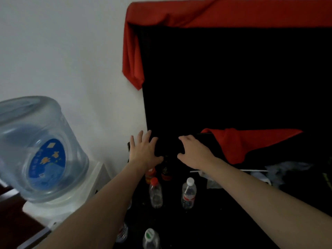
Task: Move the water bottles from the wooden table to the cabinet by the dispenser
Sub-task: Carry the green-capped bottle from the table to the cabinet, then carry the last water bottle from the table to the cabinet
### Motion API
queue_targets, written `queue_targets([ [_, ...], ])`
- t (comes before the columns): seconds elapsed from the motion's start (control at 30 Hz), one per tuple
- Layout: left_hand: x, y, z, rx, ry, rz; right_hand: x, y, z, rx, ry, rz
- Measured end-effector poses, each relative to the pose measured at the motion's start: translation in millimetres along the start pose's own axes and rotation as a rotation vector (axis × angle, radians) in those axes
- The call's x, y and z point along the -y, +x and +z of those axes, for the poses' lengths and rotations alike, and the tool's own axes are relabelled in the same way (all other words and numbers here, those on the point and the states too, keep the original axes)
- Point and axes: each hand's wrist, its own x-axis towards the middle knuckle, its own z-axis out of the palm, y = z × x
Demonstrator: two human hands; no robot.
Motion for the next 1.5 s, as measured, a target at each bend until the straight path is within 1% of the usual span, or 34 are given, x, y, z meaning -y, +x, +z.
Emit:
queue_targets([
  [0.1,-17.7,8.4,-14.4,-0.005,0.024,0.066,-8.5,-17.0,-17.8,-0.015,-0.101,0.104],
  [0.3,-53.9,1.7,-19.0,0.012,-0.053,0.216,-18.9,-72.3,-29.7,-0.025,-0.145,0.308],
  [0.47,-96.2,-20.7,-17.3,0.0,-0.04,0.346,-27.4,-131.6,-33.3,-0.163,-0.197,0.444],
  [0.6,-136.3,-43.7,-19.5,-0.005,-0.018,0.471,-38.1,-188.1,-43.4,-0.155,-0.196,0.582],
  [0.7,-171.3,-63.2,-27.9,0.023,-0.004,0.577,-49.4,-234.4,-54.9,-0.164,-0.155,0.68],
  [0.9,-255.2,-111.0,-49.1,0.126,-0.035,0.827,-71.0,-340.4,-63.6,-0.236,-0.165,0.92],
  [1.07,-348.8,-185.9,-56.5,0.085,-0.062,1.009,-81.9,-448.4,-69.2,-0.346,-0.195,1.164],
  [1.17,-400.3,-240.7,-60.2,0.103,-0.081,1.143,-80.8,-528.5,-74.5,-0.397,-0.205,1.295],
  [1.33,-477.8,-353.7,-63.6,0.109,-0.061,1.371,-68.0,-675.3,-84.2,-0.402,-0.271,1.502],
  [1.5,-548.5,-485.7,-73.6,0.092,-0.144,1.555,-43.0,-811.3,-83.7,-0.4,-0.236,1.716],
])
